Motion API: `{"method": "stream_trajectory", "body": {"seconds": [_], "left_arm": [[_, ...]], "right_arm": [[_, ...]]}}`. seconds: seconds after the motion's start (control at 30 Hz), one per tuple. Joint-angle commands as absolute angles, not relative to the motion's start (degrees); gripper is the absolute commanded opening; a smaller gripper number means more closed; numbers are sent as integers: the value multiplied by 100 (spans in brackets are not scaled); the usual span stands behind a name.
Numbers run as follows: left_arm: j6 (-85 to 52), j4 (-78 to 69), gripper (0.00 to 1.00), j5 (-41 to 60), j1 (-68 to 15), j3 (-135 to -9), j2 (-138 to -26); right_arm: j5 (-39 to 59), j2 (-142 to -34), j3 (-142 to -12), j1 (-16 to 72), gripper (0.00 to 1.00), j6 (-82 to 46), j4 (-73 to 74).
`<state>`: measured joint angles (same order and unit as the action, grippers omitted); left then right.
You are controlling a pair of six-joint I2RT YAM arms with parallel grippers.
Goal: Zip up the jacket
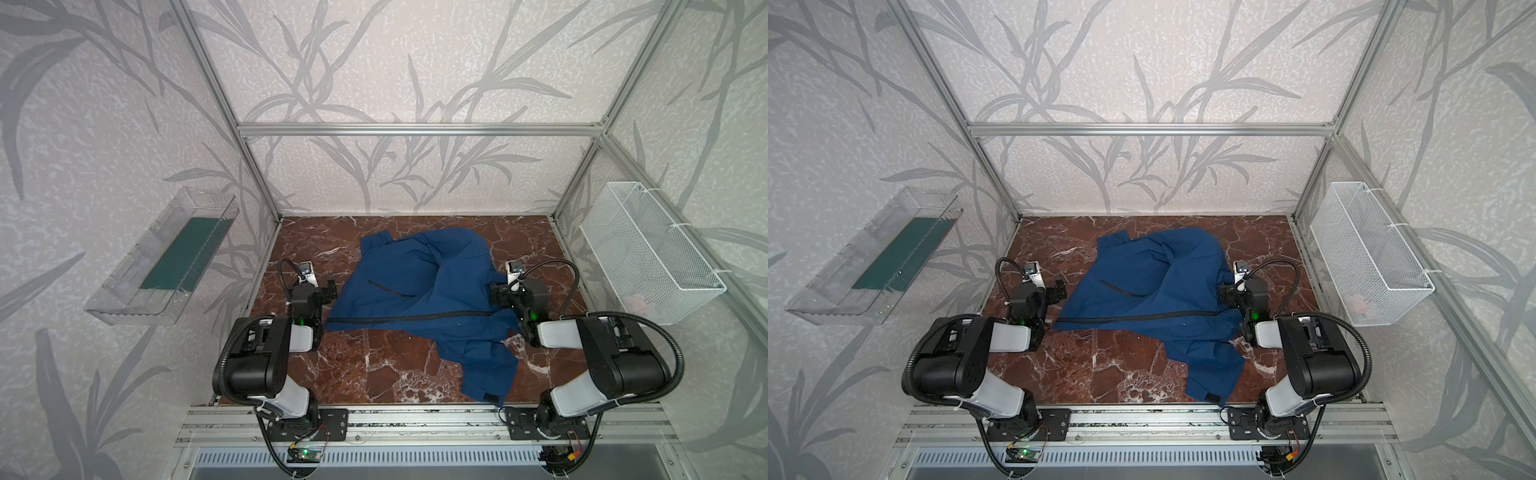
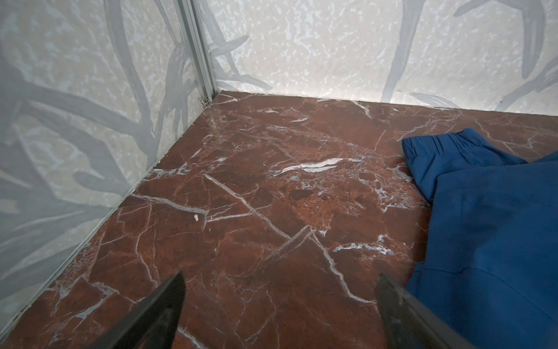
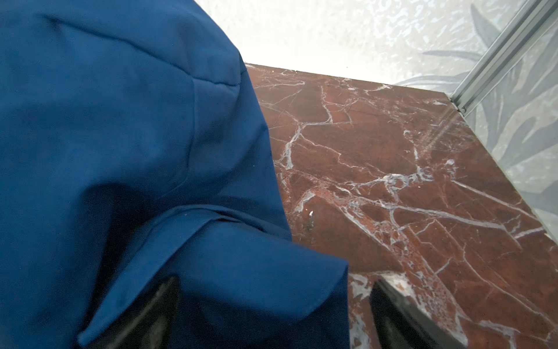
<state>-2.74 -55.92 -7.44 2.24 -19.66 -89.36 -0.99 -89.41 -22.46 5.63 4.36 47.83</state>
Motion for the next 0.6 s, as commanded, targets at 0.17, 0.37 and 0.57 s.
{"method": "stream_trajectory", "body": {"seconds": [0.17, 0.37, 0.57], "left_arm": [[-1068, -7786, 99, -1347, 480, -794, -8925], [-672, -6635, 99, -606, 533, -1469, -8915], [-352, -6966, 99, 157, 513, -1512, -9192]], "right_arm": [[-79, -8842, -2355, 554, 99, 431, 4779], [-82, -8846, -2355, 558, 99, 424, 4790], [-90, -8842, -2351, 554, 99, 431, 4800]]}}
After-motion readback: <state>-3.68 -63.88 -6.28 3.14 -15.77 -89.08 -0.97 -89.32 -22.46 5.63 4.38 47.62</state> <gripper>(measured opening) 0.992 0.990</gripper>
